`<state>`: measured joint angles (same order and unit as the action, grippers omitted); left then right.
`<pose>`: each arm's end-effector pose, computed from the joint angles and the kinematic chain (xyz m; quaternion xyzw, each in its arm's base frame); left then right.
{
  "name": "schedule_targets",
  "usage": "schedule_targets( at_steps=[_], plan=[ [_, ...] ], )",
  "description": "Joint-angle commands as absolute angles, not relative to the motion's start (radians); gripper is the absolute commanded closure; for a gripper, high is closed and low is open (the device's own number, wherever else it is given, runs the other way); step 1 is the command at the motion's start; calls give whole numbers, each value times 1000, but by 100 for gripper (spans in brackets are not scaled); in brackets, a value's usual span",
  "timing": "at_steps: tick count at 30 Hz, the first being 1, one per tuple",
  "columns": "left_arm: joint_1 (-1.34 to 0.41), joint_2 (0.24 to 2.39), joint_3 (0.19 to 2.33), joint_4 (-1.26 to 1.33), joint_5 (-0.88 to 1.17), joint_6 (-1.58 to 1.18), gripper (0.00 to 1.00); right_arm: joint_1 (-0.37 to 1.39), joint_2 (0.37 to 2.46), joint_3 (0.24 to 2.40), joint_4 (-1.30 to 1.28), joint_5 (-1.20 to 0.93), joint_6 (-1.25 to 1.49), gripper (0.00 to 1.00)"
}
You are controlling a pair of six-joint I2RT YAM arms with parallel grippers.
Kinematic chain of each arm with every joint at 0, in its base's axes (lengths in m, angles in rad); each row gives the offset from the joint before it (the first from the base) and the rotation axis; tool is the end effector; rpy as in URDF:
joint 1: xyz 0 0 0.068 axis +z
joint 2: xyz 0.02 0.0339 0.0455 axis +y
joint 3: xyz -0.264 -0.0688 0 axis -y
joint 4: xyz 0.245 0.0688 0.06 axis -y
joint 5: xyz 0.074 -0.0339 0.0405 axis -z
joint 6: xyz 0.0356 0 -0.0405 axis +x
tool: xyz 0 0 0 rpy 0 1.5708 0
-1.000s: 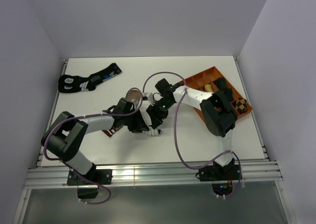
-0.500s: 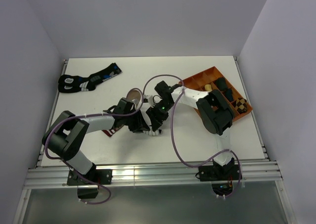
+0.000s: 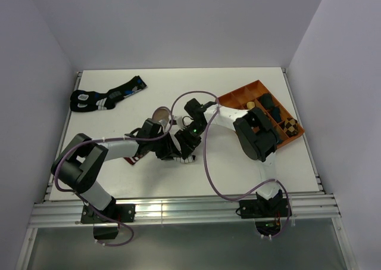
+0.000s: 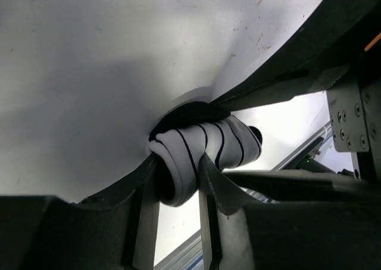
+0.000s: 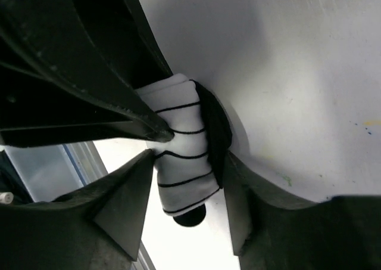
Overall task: Roll the socks
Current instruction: Pick up the sock at the center of the board.
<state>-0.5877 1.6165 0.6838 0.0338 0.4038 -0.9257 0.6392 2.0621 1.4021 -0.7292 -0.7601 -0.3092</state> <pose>0.2358 -0.1739 0.1326 -0.0904 0.9229 -0.3594 0.1049 0.3007 0.2541 0.1453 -0.4522 0.8074 0.3783 0.0224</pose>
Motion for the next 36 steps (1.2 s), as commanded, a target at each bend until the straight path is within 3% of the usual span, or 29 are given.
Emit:
schedule_targets(
  at_steps=[1,2,7,14,28,36],
  plan=[
    [-612,1652,650,-11,313,-925,100,652,2091,1430,-736,-756,-301,46],
    [-612,1652,650,-8,313,-928,100,652,2091,1430,-738,-755,-301,53],
    [-620,1649,643,-8,305,-936,100,652,2092,1424,-736,-744,-302,65],
    [-624,1615,630,35,288,-942,96,650,2082,1410,-724,-724,-301,100],
    [-623,1563,624,43,267,-934,70,643,2071,1385,-706,-700,-304,100],
    [-620,1511,614,40,245,-928,59,637,2065,1373,-695,-683,-305,100]
  ],
)
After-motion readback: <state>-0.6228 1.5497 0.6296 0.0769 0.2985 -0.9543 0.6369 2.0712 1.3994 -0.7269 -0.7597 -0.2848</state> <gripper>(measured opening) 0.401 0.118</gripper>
